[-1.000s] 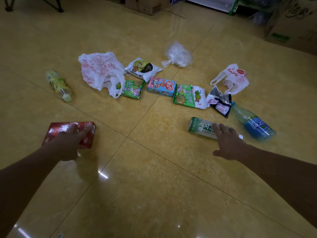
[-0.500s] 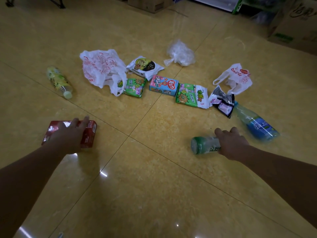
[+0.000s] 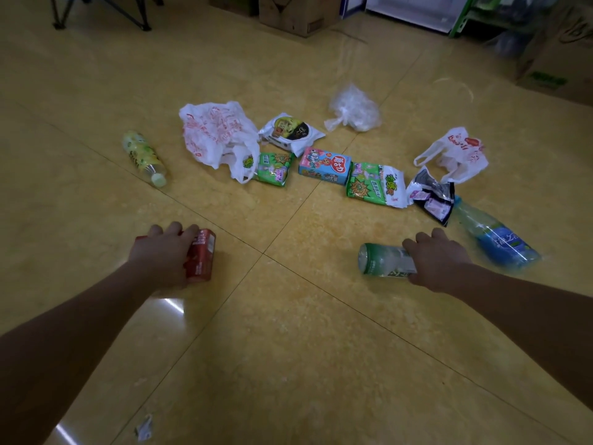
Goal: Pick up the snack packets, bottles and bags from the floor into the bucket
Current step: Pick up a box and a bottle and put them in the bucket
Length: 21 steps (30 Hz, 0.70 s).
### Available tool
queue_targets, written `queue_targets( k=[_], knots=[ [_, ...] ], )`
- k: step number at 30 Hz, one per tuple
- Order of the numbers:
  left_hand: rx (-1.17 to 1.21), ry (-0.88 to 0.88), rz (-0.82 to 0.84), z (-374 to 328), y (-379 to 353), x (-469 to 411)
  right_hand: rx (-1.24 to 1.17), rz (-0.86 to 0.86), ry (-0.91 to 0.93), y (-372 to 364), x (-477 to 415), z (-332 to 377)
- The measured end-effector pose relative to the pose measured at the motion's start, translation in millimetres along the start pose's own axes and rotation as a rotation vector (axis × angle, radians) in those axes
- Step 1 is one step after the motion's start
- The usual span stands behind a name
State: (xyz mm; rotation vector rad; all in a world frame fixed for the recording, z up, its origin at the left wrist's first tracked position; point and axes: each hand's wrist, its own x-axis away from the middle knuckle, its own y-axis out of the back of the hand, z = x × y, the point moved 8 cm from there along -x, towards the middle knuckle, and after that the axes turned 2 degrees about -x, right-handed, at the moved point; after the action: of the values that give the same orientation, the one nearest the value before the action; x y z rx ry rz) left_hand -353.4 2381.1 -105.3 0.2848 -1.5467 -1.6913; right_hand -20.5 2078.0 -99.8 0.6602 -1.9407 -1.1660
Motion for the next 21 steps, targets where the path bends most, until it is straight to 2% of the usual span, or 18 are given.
queue_targets(
  k=[9,21],
  knots=[
    [0.092,-0.06,-0.112,9,34,33,-0.007,-0.103,0.112,60,-14,72],
    [0.147,0.133,-0.138,102,32,120,0.011,-0.207,0.311,123,-9,196]
  ],
)
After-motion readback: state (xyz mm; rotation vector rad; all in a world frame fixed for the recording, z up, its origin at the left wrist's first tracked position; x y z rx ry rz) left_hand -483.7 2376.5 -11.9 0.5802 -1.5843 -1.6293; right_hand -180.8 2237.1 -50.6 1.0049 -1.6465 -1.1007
